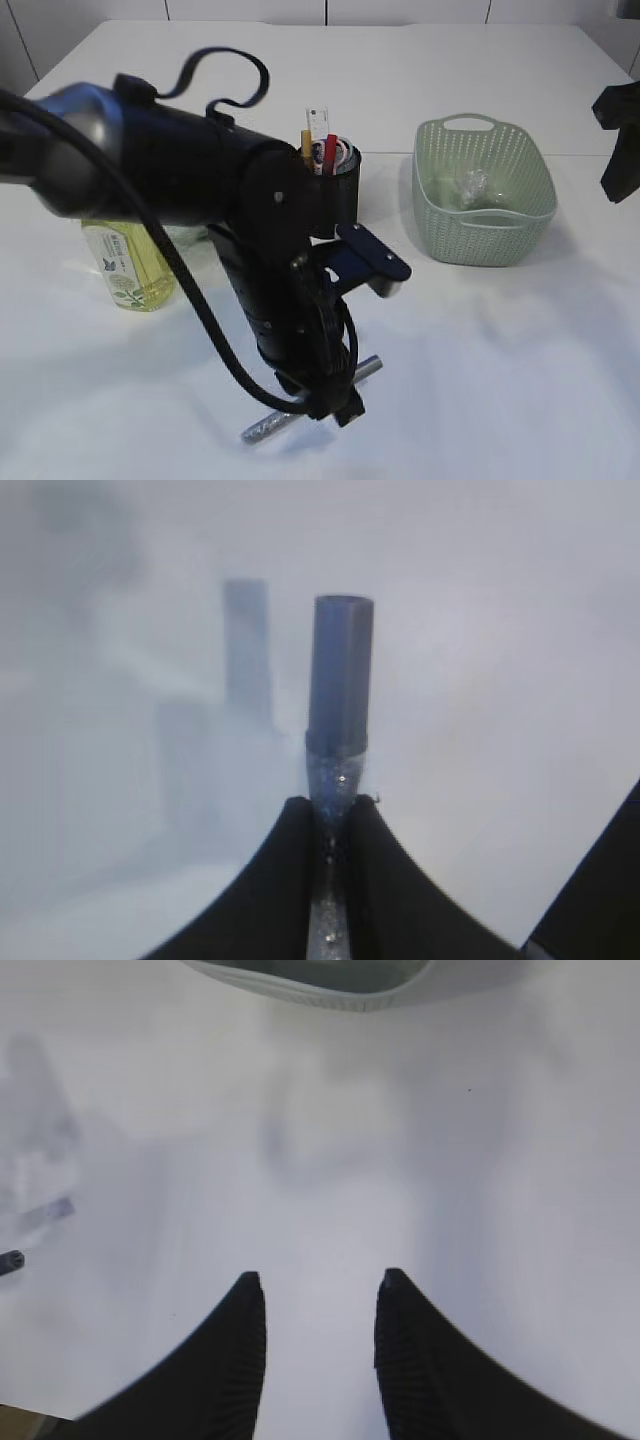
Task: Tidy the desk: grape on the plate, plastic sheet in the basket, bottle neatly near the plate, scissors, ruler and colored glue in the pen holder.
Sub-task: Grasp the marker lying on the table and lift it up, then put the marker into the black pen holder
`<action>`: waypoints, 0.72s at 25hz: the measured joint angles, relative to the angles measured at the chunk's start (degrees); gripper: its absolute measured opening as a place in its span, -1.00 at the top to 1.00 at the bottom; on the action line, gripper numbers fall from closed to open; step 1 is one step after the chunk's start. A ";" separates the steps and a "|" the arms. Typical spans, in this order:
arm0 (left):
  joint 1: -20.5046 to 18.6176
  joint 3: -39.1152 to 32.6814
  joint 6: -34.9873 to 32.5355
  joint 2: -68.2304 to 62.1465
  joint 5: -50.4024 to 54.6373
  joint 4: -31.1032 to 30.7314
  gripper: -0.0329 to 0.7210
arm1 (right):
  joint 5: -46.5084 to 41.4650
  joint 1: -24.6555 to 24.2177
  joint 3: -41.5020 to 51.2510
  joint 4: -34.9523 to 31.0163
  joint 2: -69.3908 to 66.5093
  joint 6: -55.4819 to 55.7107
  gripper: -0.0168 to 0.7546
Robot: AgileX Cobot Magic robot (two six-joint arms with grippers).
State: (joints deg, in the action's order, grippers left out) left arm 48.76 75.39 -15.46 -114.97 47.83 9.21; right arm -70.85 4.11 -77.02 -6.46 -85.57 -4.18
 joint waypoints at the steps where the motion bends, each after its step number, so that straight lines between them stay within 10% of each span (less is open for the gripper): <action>1: -0.44 0.00 0.00 1.14 -0.43 0.66 0.79 | 0.00 0.00 0.00 0.00 0.00 0.00 0.17; 18: -4.36 -12.82 2.38 12.96 -33.54 6.94 0.79 | 0.00 0.00 0.00 0.00 0.00 0.00 0.17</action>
State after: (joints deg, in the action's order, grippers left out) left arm 44.41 62.57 -13.08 -102.01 14.30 16.15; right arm -70.85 4.11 -77.02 -6.46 -85.57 -4.18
